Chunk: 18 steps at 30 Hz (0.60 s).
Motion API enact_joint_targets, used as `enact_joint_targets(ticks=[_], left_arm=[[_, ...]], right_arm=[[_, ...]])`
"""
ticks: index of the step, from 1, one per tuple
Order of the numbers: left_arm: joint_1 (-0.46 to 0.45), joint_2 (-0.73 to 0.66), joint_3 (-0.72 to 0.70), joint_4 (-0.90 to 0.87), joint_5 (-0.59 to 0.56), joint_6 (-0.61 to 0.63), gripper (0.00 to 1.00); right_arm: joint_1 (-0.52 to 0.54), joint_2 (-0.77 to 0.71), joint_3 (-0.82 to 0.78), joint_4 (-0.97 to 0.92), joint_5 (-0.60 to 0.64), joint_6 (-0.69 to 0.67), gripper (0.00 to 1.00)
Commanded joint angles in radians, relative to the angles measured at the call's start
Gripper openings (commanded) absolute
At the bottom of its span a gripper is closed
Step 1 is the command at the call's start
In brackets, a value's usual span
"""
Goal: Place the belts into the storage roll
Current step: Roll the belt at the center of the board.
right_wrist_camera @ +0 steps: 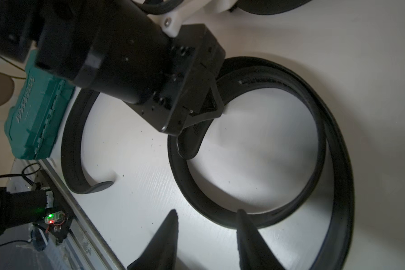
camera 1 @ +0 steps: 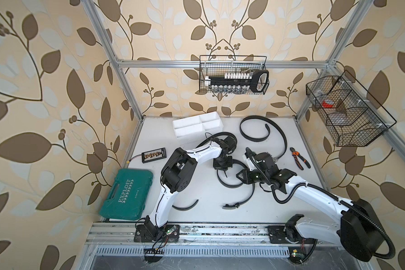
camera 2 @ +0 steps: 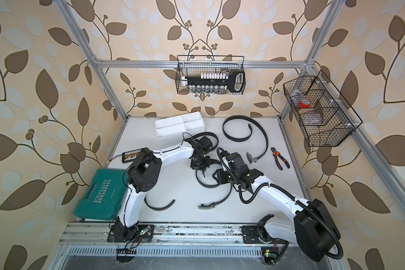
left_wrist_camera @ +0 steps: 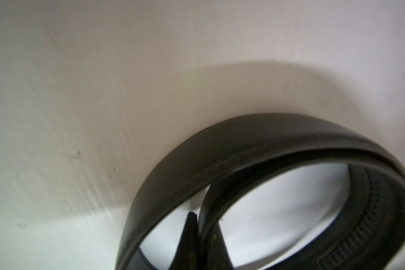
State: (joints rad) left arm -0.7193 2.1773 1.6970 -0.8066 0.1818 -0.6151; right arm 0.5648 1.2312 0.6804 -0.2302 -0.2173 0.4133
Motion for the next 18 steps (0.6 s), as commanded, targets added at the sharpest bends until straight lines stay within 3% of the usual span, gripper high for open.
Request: enact_joint_targets(ticks=[1, 11, 18], left_arm=[[-0.004, 0.007, 0.037, -0.068, 0.059, -0.015, 0.00], [0.003, 0.038, 0.091, -0.092, 0.129, -0.022, 0.00], [0.011, 0.038, 0.091, -0.099, 0.154, -0.021, 0.00]], right_arm=[[0.043, 0.036, 0.043, 0.076, 0.052, -0.030, 0.39], [0.158, 0.124, 0.052, 0.118, 0.208, -0.063, 0.36], [0.173, 0.172, 0.053, 0.147, 0.237, -0.064, 0.36]])
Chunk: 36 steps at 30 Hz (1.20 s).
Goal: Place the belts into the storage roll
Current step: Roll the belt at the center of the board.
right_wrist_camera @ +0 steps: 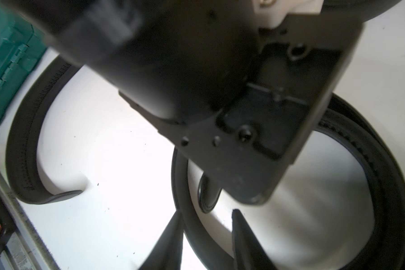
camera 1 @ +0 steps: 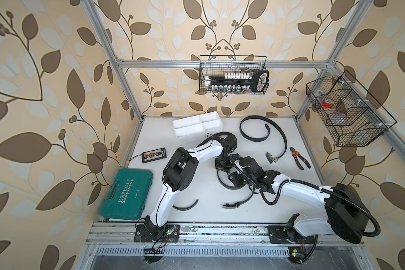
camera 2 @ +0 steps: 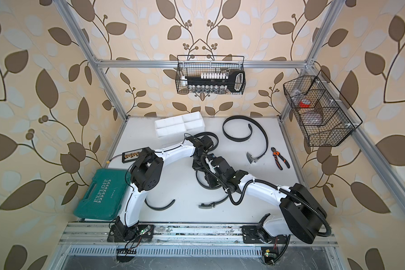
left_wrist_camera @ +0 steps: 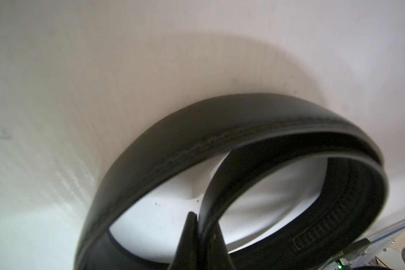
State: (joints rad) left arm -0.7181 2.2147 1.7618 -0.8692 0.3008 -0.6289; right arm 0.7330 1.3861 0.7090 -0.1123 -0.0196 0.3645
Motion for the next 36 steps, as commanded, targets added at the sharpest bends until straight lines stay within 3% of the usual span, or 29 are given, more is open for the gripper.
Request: enact_joint_targets(ticks=[1, 7, 15, 21, 24, 29, 36], left_arm=[[0.010, 0.001, 0.027, -0.037, 0.039, -0.006, 0.00], [0.009, -0.002, 0.023, -0.031, 0.054, -0.005, 0.00], [0.010, 0.000, 0.021, -0.021, 0.076, -0.004, 0.00], [0.024, -0.008, 0.014, 0.005, 0.135, -0.014, 0.02], [0.044, -0.027, -0.015, 0.053, 0.196, -0.037, 0.15], [0.069, -0.075, -0.046, 0.095, 0.219, -0.059, 0.50], [0.109, -0.164, -0.145, 0.206, 0.255, -0.122, 0.83]], right_arm=[[0.005, 0.024, 0.028, 0.033, 0.040, -0.015, 0.36], [0.006, 0.079, 0.052, 0.048, 0.049, -0.014, 0.32], [0.006, 0.122, 0.071, 0.060, 0.048, -0.015, 0.04], [0.006, 0.070, 0.011, 0.078, 0.072, -0.012, 0.00], [0.008, 0.039, -0.023, 0.092, 0.074, -0.011, 0.00], [0.006, -0.017, -0.079, 0.113, 0.077, -0.008, 0.00], [0.006, -0.060, -0.112, 0.136, 0.076, 0.011, 0.00]])
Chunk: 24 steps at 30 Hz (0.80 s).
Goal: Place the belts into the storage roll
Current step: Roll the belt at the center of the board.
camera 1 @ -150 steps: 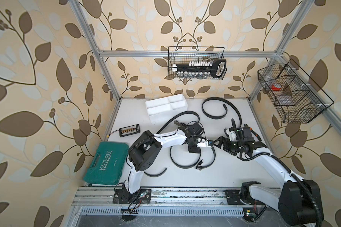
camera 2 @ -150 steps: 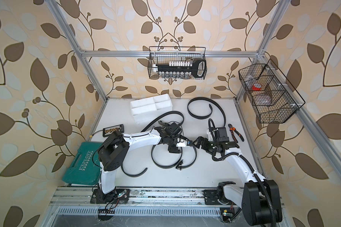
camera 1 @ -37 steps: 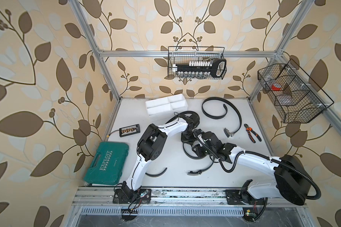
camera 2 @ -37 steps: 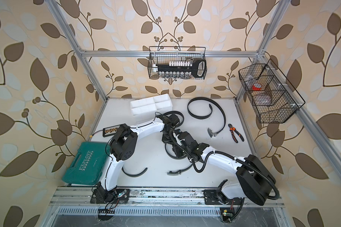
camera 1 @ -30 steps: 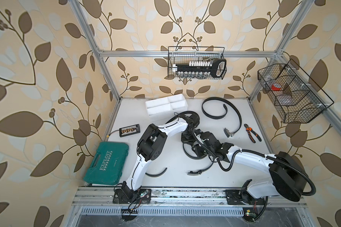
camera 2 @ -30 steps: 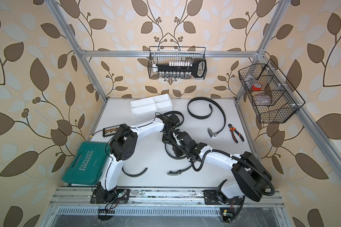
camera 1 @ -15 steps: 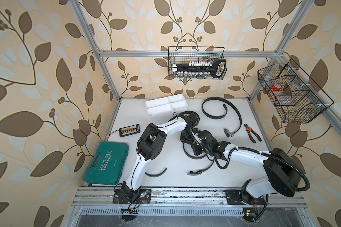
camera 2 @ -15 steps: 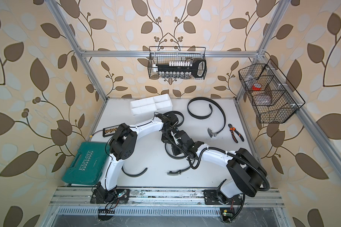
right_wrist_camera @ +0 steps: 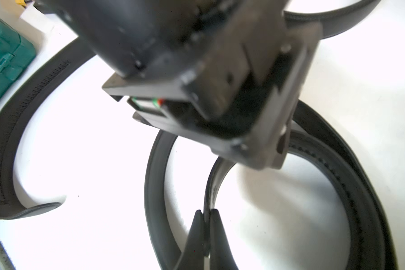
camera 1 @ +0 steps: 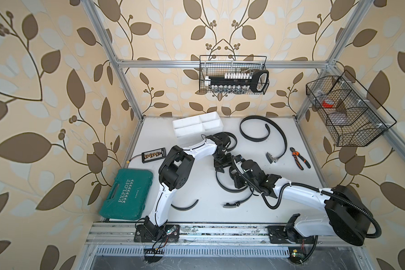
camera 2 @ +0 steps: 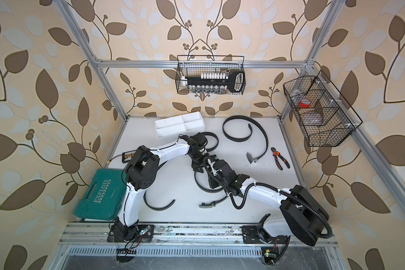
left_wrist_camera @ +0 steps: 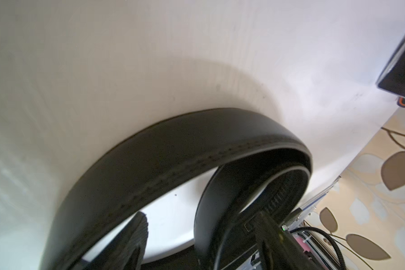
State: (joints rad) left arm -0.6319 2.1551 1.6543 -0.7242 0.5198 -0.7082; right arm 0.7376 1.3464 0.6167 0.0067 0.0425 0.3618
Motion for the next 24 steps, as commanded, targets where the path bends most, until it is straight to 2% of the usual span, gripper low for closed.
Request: enact_joint_targets(ticks=[1, 3, 8, 11, 15, 19, 24], left_arm=[[0.029, -0.124, -0.061, 0.084, 0.041, -0.055, 0.88], [0.044, -0.177, -0.129, 0.167, 0.068, -0.095, 0.99], [0.096, -0.341, -0.359, 0.407, 0.109, -0.226, 0.99], [0.115, -0.464, -0.485, 0.413, 0.048, -0.204, 0.98], [0.096, -0.622, -0.660, 0.401, -0.067, -0.154, 0.92], [-0.012, -0.753, -0.796, 0.426, -0.197, -0.106, 0.87], [-0.213, -0.725, -0.863, 0.548, -0.287, -0.063, 0.84]], right_arm=[[0.002, -0.023, -0.024, 0.020, 0.013, 0.013, 0.00], [0.000, -0.025, -0.031, 0.022, 0.013, 0.012, 0.00], [-0.003, -0.016, -0.044, 0.030, 0.002, 0.009, 0.00], [-0.014, -0.016, -0.059, 0.049, -0.008, 0.012, 0.00], [-0.043, -0.009, -0.077, 0.090, -0.044, 0.023, 0.00], [-0.131, 0.017, -0.077, 0.113, -0.106, 0.039, 0.00], [-0.171, 0.072, -0.029, 0.079, -0.132, 0.038, 0.00]])
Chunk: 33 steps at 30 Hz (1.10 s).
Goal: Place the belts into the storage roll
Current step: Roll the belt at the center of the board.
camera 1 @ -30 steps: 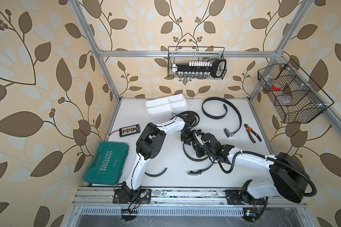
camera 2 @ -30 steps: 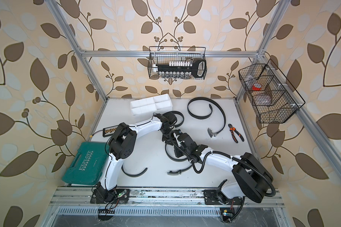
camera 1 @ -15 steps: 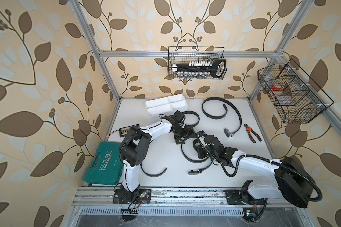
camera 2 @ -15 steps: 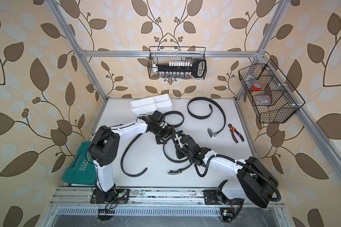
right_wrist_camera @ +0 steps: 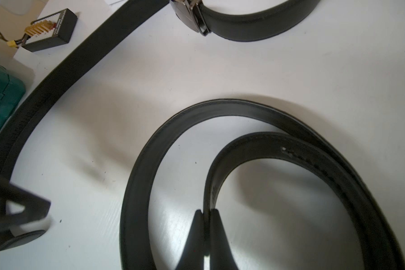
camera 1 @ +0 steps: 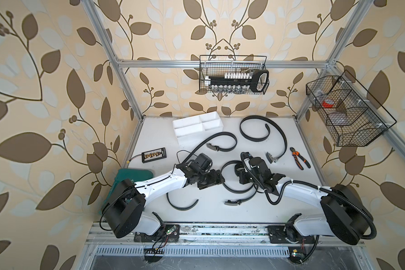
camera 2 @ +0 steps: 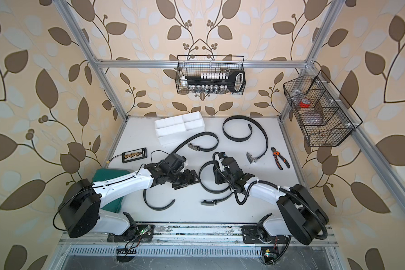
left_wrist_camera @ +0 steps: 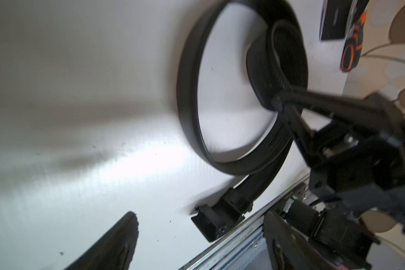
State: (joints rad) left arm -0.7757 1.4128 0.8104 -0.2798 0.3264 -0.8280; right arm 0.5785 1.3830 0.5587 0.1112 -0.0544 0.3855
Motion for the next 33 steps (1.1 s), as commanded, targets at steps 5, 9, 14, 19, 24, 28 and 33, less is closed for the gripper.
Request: enact_joint_targets(ticks=[5, 9, 14, 19, 24, 28, 33], left_arm=[[-0.160, 0.119, -0.008, 0.197, -0.120, 0.146, 0.81], [-0.194, 0.185, 0.047, 0.200, -0.102, 0.227, 0.76], [-0.243, 0.245, 0.094, 0.208, -0.066, 0.298, 0.73], [-0.270, 0.274, 0.096, 0.259, -0.025, 0.311, 0.71], [-0.307, 0.332, 0.157, 0.207, -0.041, 0.363, 0.71], [-0.361, 0.405, 0.248, 0.105, -0.116, 0.420, 0.68], [-0.381, 0.426, 0.262, 0.074, -0.213, 0.419, 0.51]], right_arm=[[-0.043, 0.078, 0.056, -0.065, -0.053, 0.045, 0.00], [-0.067, 0.098, 0.053, -0.067, -0.084, 0.060, 0.00], [-0.091, 0.097, 0.042, -0.071, -0.102, 0.066, 0.00], [-0.109, 0.091, 0.035, -0.073, -0.113, 0.065, 0.00], [-0.116, 0.090, 0.029, -0.070, -0.121, 0.068, 0.00], [-0.124, 0.088, 0.023, -0.066, -0.124, 0.076, 0.00], [-0.135, 0.088, 0.018, -0.065, -0.126, 0.088, 0.00]])
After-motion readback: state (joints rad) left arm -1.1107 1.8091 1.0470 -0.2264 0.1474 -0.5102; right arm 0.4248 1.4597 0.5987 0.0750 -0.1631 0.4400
